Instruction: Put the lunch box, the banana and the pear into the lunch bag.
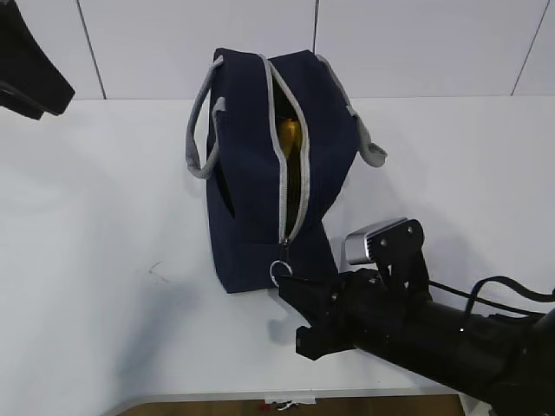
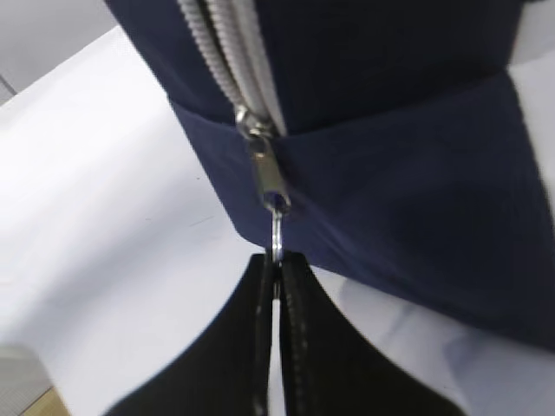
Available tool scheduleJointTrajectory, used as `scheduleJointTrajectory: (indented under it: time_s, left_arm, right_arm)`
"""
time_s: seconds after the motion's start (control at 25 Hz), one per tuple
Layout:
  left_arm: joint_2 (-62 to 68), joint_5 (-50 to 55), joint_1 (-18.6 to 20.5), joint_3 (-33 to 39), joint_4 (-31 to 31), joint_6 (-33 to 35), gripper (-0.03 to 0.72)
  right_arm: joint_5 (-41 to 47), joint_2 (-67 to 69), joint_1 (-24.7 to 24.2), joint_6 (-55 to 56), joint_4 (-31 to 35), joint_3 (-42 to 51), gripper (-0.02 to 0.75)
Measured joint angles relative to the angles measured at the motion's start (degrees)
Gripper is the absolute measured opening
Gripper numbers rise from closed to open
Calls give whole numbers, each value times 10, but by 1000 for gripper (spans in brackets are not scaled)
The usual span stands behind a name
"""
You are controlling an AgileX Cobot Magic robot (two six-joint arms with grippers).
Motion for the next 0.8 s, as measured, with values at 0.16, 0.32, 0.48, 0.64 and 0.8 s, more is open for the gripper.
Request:
scheduleJointTrajectory:
  time_s: [0.16, 0.32, 0.48, 0.64, 0.8]
  left_arm:
    - [0, 0, 0, 0, -10, 0, 243]
    - [0, 0, 0, 0, -10, 0, 243]
    - [0, 0, 0, 0, -10, 0, 243]
    - [0, 0, 0, 4, -10, 0, 243]
    - [-2, 0, 0, 33, 5, 0, 243]
  right_arm:
    - [33, -37, 0, 9, -5, 6, 13]
    - [100, -99, 0, 12, -17, 11, 13]
    - [171, -158, 0, 12, -27, 12, 13]
    - [225, -213, 0, 26, -33, 12, 13]
    - [273, -248, 0, 56, -61, 10, 13]
